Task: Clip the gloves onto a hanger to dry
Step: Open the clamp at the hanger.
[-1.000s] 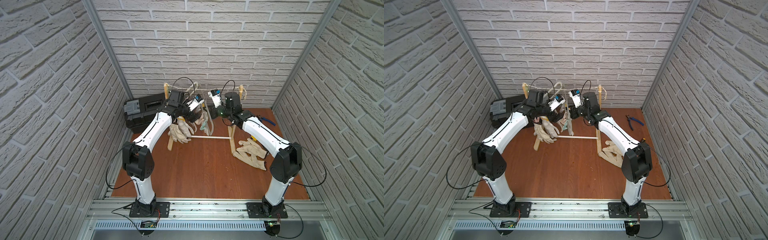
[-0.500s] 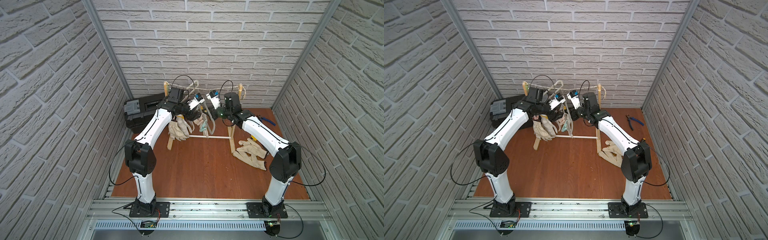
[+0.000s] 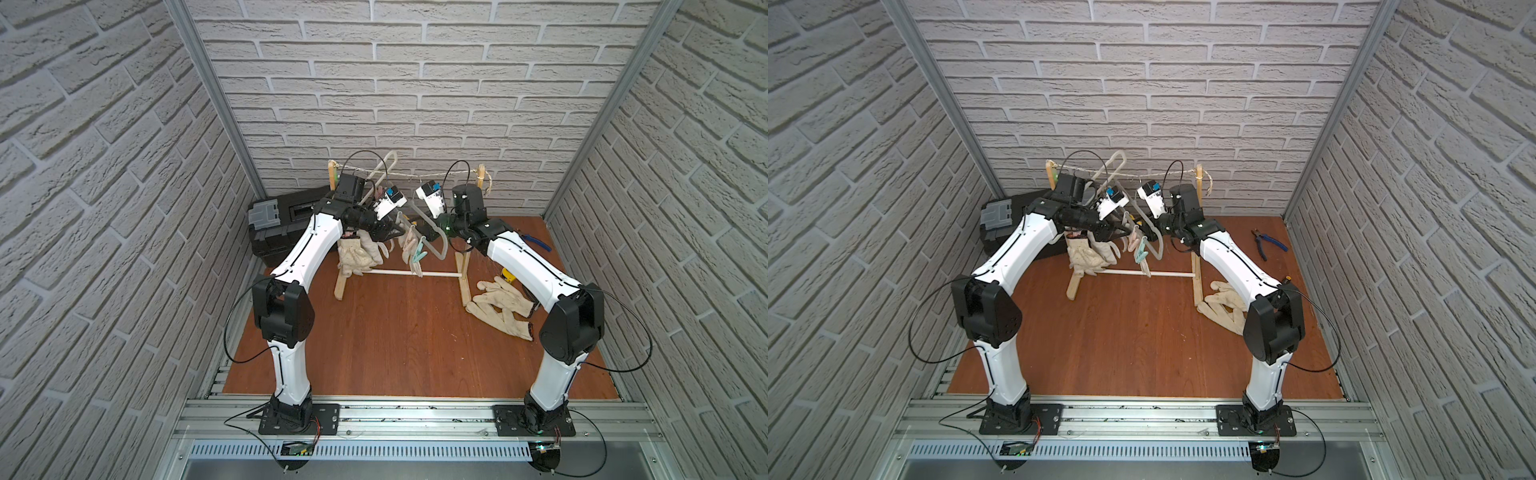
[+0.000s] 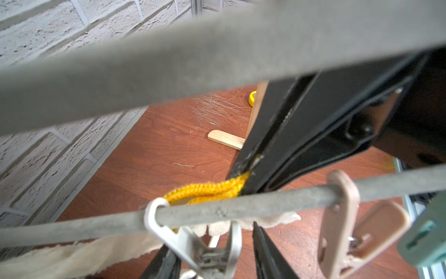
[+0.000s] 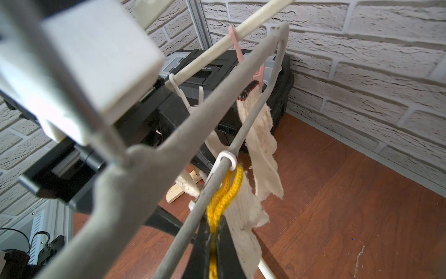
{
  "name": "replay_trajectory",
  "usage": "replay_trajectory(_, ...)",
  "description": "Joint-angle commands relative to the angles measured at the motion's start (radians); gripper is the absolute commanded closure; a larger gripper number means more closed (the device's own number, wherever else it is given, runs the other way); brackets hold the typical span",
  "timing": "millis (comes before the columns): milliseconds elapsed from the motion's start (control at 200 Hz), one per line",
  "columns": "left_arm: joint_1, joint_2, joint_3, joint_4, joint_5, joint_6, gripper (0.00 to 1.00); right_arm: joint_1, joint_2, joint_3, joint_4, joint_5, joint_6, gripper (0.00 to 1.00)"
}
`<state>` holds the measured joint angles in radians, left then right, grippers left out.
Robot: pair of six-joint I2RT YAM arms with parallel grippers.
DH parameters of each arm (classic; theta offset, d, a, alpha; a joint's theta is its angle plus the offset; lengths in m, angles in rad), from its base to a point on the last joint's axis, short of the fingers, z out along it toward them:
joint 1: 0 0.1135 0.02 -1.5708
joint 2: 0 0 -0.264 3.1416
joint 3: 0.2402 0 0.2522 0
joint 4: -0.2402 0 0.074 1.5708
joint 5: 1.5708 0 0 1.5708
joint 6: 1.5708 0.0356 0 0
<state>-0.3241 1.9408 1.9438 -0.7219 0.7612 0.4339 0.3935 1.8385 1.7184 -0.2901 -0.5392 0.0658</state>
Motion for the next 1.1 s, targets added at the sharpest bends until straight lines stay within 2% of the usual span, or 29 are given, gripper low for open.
replay_trajectory(0, 0.014, 0.015, 0.027, 0.029, 0.057, -0.046, 0.53, 0.000, -0.002, 0.029, 0.009, -0.031, -0.016, 0.97)
replay_trajectory(90, 0.017, 0.020, 0.027, 0.048, 0.065, -0.070, 0.57, 0.000, -0.001, 0.031, 0.005, -0.037, -0.016, 0.97)
replay_trajectory(330, 0.024, 0.037, 0.030, 0.073, 0.092, -0.118, 0.58, 0.000, -0.001, 0.032, -0.010, -0.045, -0.026, 0.97)
replay_trajectory(470, 0.028, 0.051, 0.035, 0.075, 0.107, -0.136, 0.67, -0.001, -0.002, 0.032, -0.018, -0.051, -0.029, 0.97)
replay_trajectory(560, 0.029, 0.053, 0.034, 0.076, 0.108, -0.136, 0.84, -0.002, -0.006, 0.032, -0.029, -0.051, -0.038, 0.97)
replay_trajectory(595, 0.030, 0.053, 0.034, 0.075, 0.105, -0.136, 0.88, 0.000, -0.008, 0.031, -0.036, -0.051, -0.043, 0.97)
replay_trajectory(725, 0.030, 0.051, 0.033, 0.080, 0.110, -0.139, 0.92, -0.003, -0.025, 0.029, -0.080, -0.048, -0.080, 0.97)
replay_trajectory(930, 0.030, 0.045, 0.017, 0.078, 0.114, -0.139, 0.90, -0.016, -0.069, -0.003, -0.206, 0.008, -0.199, 0.97)
replay_trajectory(1095, 0.022, 0.031, -0.007, 0.098, 0.122, -0.157, 0.87, -0.024, -0.094, -0.084, -0.260, -0.045, -0.299, 0.97)
